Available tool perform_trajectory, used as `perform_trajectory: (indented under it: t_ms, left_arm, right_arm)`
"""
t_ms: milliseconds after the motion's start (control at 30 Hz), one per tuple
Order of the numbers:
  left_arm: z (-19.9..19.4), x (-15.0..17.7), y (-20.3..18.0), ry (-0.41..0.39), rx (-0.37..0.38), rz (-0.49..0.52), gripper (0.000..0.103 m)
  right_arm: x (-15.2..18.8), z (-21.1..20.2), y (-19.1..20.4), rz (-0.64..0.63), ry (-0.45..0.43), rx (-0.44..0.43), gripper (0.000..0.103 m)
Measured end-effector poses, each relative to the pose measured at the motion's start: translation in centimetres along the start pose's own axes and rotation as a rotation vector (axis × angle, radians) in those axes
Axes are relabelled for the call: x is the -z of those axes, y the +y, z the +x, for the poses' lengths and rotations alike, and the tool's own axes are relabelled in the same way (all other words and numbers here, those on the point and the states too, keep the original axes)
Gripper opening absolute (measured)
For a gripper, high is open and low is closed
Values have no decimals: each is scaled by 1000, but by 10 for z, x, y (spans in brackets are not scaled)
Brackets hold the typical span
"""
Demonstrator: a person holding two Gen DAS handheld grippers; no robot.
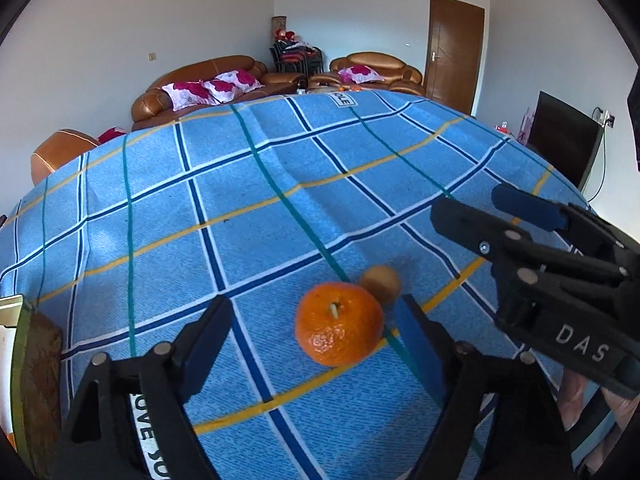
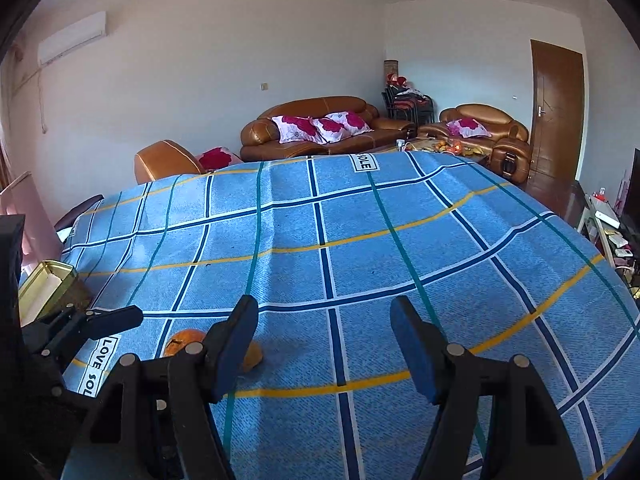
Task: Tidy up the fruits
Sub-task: 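Grasp the last orange with the left tool while the right tool grasps the small yellow-brown fruit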
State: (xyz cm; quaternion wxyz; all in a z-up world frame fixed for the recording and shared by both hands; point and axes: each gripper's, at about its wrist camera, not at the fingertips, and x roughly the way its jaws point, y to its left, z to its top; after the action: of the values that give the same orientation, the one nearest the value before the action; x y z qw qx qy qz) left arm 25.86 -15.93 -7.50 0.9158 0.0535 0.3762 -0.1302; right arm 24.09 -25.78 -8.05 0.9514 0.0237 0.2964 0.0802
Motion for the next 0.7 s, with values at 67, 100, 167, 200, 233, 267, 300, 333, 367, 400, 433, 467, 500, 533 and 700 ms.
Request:
perform_trajectory:
  t_ms: [67, 100, 167, 200, 233, 267, 300, 333, 367, 400, 433, 467, 500, 533, 700]
  left_arm:
    - [5, 0, -3, 29, 23, 14, 70]
    - [9, 0, -4, 49, 45, 22, 58]
    - [12, 0, -5, 66, 69, 25, 49]
    - [11, 0, -4, 60, 72, 19, 49]
    - [9, 0, -2, 53, 79, 10, 48]
    - [7, 1, 0, 44, 83, 2, 48]
    - [3, 2, 3, 32, 79, -9, 48]
    - [-1, 4, 7, 19, 68, -20, 48]
    - [-5, 5, 12, 4, 52, -31, 48]
    - [-8, 6, 18, -10, 37, -45, 48]
    - [-10, 7, 25, -18, 21, -63, 48]
    - [-12, 8, 32, -20, 11, -80, 48]
    - [-13, 9, 40, -21, 9, -100, 48]
    - [-13, 10, 48, -22, 4, -124, 48]
    - [-15, 13, 85, -29, -40, -218, 48]
  right_arm:
    - [0, 2, 0, 1, 7, -4, 70]
    - [0, 3, 0, 3, 10, -8, 70]
    - [0, 4, 0, 6, 11, -23, 70]
    - [0, 4, 0, 7, 13, -27, 70]
    - [0, 4, -1, 9, 15, -33, 70]
    - [0, 5, -1, 10, 16, -40, 70]
    - [0, 5, -2, 12, 15, -51, 70]
    - [0, 4, -2, 9, 13, -65, 70]
    - [0, 4, -1, 5, 12, -76, 70]
    - [0, 5, 0, 0, 15, -87, 70]
    - [0, 6, 1, -8, 20, -101, 70]
    - [0, 7, 4, -21, 28, -120, 70]
    - [0, 9, 8, -41, 41, -143, 70]
    - [0, 11, 12, -58, 50, -148, 70]
    - [3, 12, 36, -177, 66, -182, 70]
